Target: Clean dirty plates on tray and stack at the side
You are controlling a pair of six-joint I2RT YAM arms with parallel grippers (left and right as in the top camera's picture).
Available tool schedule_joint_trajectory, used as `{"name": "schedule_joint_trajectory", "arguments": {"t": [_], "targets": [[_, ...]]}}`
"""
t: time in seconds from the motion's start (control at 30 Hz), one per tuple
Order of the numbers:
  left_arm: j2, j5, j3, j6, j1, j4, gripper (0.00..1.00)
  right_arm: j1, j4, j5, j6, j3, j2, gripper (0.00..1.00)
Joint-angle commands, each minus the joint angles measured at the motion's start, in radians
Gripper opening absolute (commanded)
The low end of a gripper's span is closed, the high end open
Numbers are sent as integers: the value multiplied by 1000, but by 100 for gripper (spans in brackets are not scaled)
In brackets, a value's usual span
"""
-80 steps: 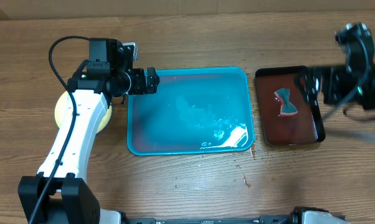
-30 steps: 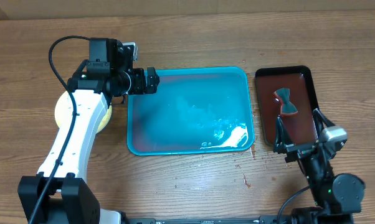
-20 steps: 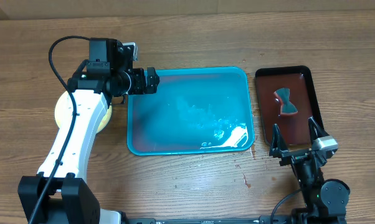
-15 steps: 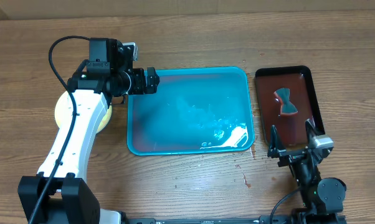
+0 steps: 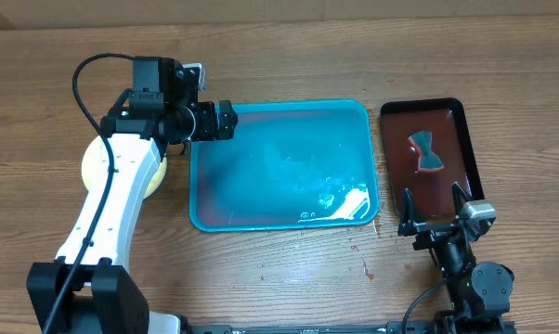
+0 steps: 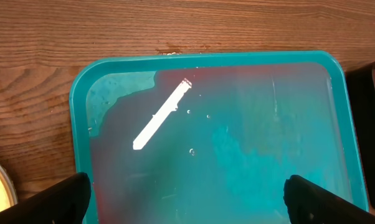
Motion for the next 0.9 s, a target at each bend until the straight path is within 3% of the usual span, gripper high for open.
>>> {"name": "schedule_joint_trajectory", "arguments": {"t": [0.0,0.77,0.87], "targets": [[3,-3,10,11,-3,0,100,11,6,6,11,-11,-10,100],[-56,-7,8,17,-7,-6,100,11,6,6,11,-11,-9,100],[-108,-145,8,85,-6,-34,100,11,6,6,11,-11,-9,100]]}}
